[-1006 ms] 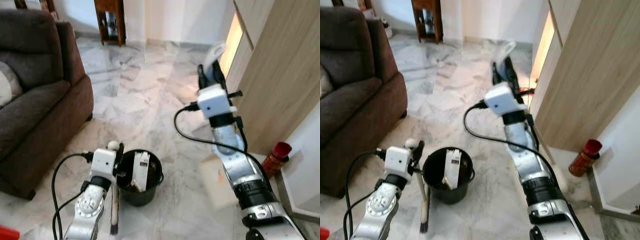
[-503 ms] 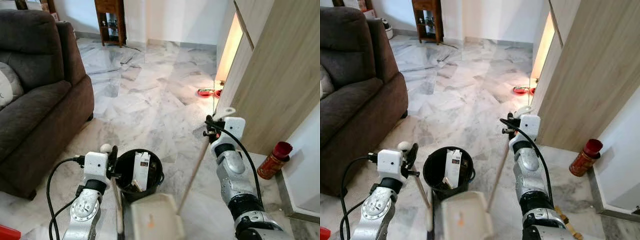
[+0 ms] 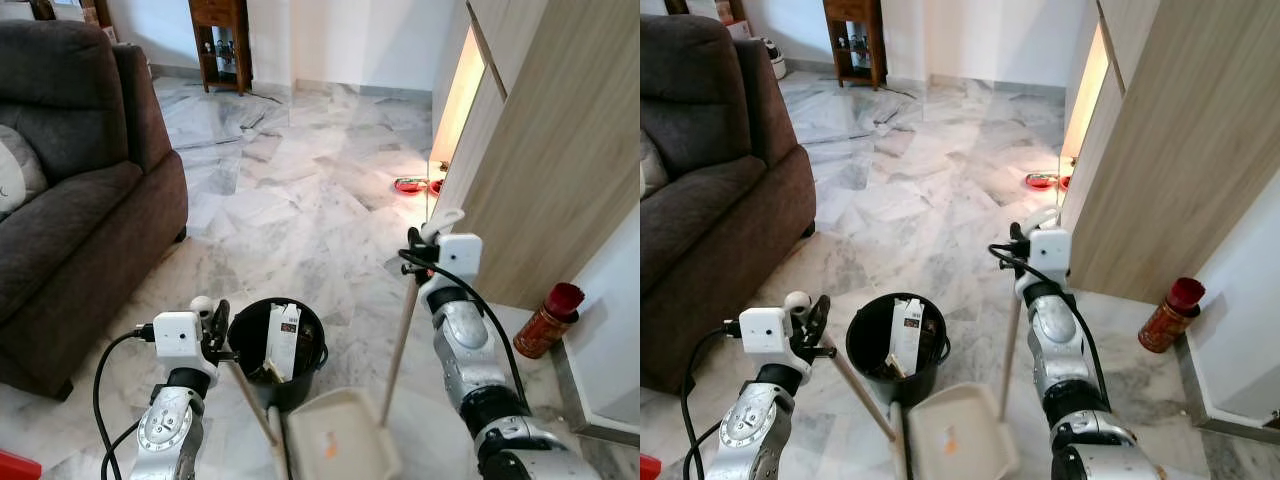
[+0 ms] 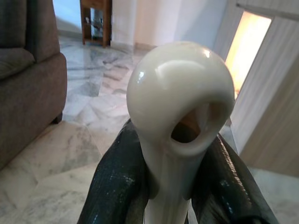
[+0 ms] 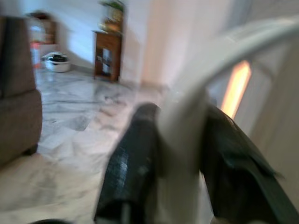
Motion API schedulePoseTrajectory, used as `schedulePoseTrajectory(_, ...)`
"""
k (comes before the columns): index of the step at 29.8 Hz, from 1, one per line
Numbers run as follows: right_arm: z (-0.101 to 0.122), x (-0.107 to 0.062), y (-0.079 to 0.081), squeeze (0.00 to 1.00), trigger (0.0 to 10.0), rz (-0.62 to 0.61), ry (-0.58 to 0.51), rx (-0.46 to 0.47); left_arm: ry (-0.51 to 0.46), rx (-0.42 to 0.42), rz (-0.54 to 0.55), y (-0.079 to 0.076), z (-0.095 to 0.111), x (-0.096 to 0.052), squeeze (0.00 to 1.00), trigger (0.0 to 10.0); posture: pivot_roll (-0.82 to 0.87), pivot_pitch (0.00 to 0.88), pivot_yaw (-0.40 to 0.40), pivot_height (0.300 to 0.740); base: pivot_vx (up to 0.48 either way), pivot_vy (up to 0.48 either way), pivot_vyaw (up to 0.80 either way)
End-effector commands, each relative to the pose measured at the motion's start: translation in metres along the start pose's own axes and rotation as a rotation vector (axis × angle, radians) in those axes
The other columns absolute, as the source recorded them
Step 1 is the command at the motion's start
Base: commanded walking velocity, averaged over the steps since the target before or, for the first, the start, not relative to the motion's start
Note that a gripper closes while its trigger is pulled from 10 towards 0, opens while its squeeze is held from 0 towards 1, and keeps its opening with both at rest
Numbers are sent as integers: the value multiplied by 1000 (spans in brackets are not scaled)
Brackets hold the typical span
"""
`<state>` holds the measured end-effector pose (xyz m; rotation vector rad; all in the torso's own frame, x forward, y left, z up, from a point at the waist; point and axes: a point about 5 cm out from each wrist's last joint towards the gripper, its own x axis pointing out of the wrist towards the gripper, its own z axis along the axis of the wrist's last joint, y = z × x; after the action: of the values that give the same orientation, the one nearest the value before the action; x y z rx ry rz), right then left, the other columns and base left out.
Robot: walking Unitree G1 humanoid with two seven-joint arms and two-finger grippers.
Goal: Sweep floor
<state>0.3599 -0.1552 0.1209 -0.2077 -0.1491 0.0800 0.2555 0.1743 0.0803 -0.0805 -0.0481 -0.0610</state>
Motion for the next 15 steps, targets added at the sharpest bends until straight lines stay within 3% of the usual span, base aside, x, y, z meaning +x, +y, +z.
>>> schedulePoseTrajectory(1,12,7,-8,0,10000,-17,-49,-102,-14,28,-6,4,12,-2,0,10000,23,0,-6,740,0,0,0)
schedulePoseTrajectory(3,12,7,-8,0,10000,-20,-54,-107,-13,31,-8,5,13,-3,0,10000,23,0,-6,740,0,0,0)
schedulePoseTrajectory(4,14,7,-13,0,10000,-45,-65,-153,0,95,-19,8,22,-4,0,10000,28,0,-5,740,0,0,0)
schedulePoseTrajectory(11,16,8,-26,0,10000,-95,-67,-249,52,233,-38,13,52,-1,0,10000,37,0,-6,740,0,0,0)
schedulePoseTrajectory(15,4,5,-34,0,10000,-114,13,-337,199,300,-18,16,47,-2,0,10000,38,0,-4,740,0,0,0)
